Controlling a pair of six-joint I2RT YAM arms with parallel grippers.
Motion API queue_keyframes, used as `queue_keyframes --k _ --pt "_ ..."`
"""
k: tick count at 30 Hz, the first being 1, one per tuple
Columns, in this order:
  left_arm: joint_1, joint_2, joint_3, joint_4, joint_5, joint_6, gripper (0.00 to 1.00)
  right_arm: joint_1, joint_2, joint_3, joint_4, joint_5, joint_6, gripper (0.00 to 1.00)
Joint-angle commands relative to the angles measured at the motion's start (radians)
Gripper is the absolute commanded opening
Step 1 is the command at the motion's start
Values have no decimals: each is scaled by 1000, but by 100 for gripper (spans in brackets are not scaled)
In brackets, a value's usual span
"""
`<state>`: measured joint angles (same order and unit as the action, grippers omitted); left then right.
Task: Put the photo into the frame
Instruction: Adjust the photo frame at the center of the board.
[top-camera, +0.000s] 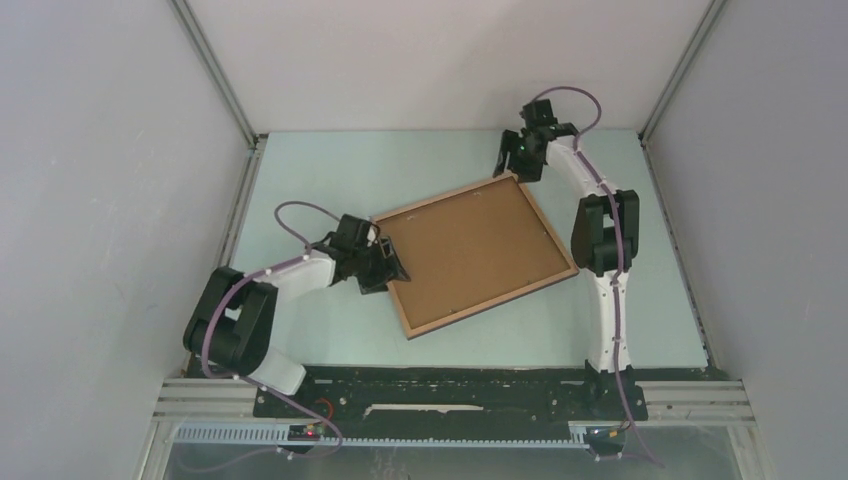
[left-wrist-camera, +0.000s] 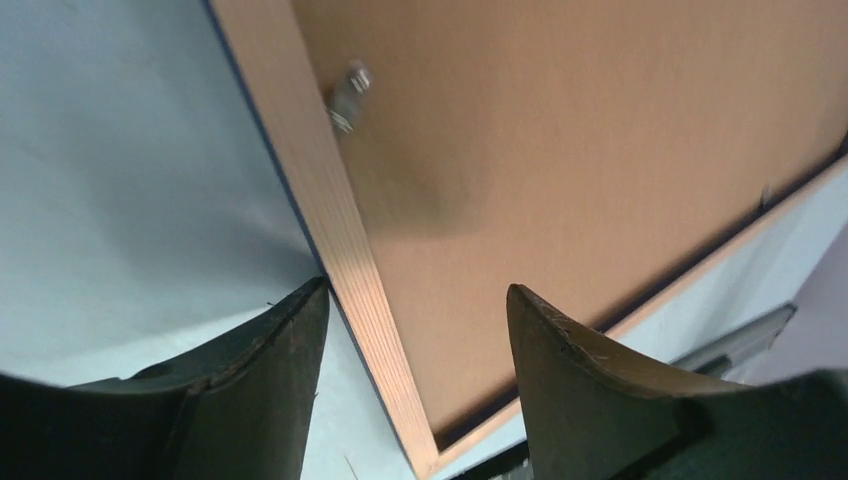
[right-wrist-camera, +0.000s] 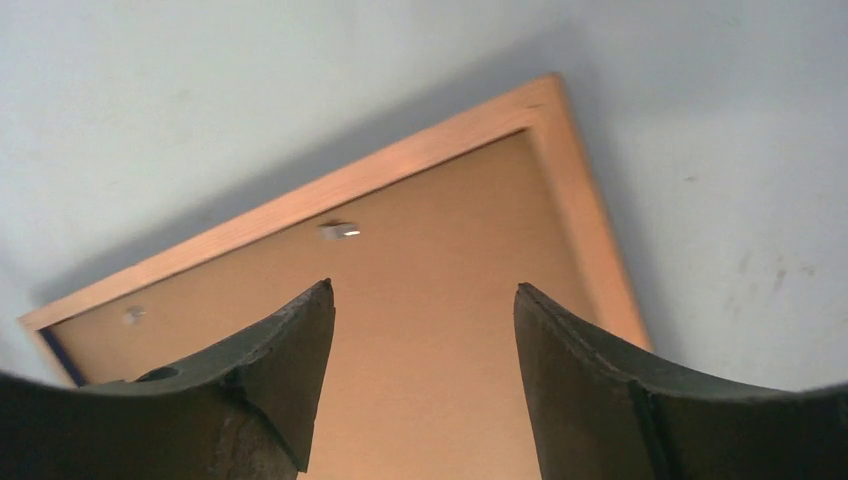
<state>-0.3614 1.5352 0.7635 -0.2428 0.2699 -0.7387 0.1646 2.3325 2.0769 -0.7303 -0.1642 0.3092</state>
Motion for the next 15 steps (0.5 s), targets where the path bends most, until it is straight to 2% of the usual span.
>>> queue_keyframes --k 1,4,6,9,13,15 --pt "-111 -96 -86 55 20 -56 68 30 -26 145 -175 94 0 75" --pt "-132 -157 -128 33 -3 -52 69 26 -104 120 -238 176 -11 76" --pt "-134 -216 -142 -5 -32 -36 69 26 -235 6 -231 224 -20 76" --pt "-134 -313 -143 -58 -105 -1 72 24 -478 -355 -91 208 -15 76" --pt "-134 -381 -84 -135 -180 26 77 21 -778 -797 80 38 44 76" --pt "-134 -387 -55 -148 -162 31 79 71 -863 -928 62 116 58 77"
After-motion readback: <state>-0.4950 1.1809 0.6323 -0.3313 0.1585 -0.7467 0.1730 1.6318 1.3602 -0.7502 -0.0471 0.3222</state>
